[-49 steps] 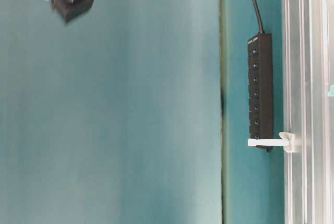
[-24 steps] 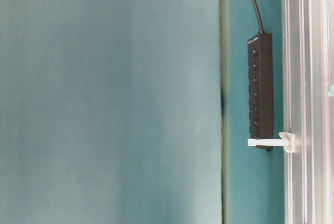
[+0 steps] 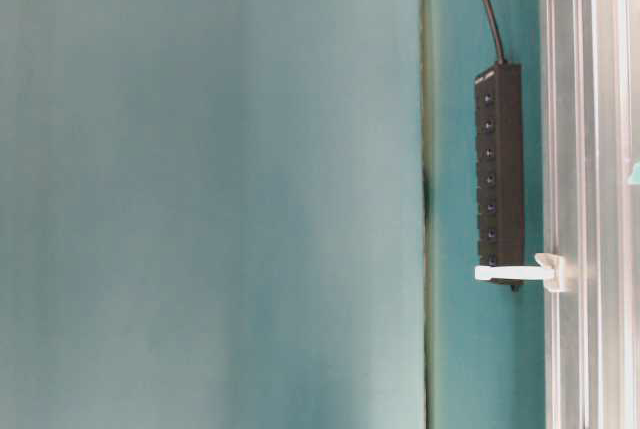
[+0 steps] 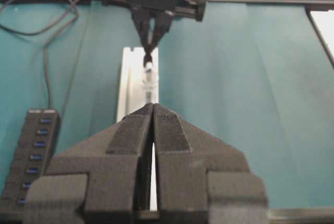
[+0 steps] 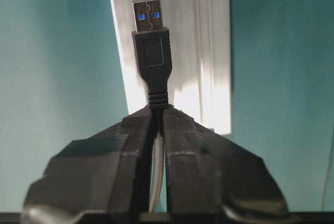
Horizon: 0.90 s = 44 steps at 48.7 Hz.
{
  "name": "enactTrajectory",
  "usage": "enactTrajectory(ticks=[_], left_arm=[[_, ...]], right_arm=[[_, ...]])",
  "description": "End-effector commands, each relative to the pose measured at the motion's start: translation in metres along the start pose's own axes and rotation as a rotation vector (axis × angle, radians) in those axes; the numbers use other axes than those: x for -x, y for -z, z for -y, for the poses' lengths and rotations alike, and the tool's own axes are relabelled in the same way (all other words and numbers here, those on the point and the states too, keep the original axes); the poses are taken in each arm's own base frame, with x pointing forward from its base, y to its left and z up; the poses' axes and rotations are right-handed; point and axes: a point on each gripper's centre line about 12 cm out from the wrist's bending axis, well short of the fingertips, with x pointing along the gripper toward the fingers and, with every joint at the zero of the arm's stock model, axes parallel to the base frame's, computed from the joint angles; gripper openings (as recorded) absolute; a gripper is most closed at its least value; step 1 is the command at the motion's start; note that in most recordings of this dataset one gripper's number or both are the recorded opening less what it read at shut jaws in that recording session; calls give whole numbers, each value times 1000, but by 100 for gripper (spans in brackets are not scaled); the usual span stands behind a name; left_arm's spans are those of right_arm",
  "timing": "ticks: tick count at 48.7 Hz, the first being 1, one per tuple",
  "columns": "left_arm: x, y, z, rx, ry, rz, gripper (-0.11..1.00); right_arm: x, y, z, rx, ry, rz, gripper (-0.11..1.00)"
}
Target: Pass the USB cable through three rings with both arms.
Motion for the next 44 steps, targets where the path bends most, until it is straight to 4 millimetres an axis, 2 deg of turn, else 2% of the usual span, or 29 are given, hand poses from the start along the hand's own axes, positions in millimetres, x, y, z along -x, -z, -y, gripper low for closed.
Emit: enactTrajectory(ticks=[1,33,44], left_arm=[[0,-12,0,2,-2,32,2],[-1,-11,-2,2,-6,28,2],[-12,-5,-6,7,-21,-6,2]], right_arm=[[2,-8,0,-9,-4,30,-8],[-3,-29,-5,-24,-36,146,-8],[-5,-28,-4,-78,-52,194,-8]])
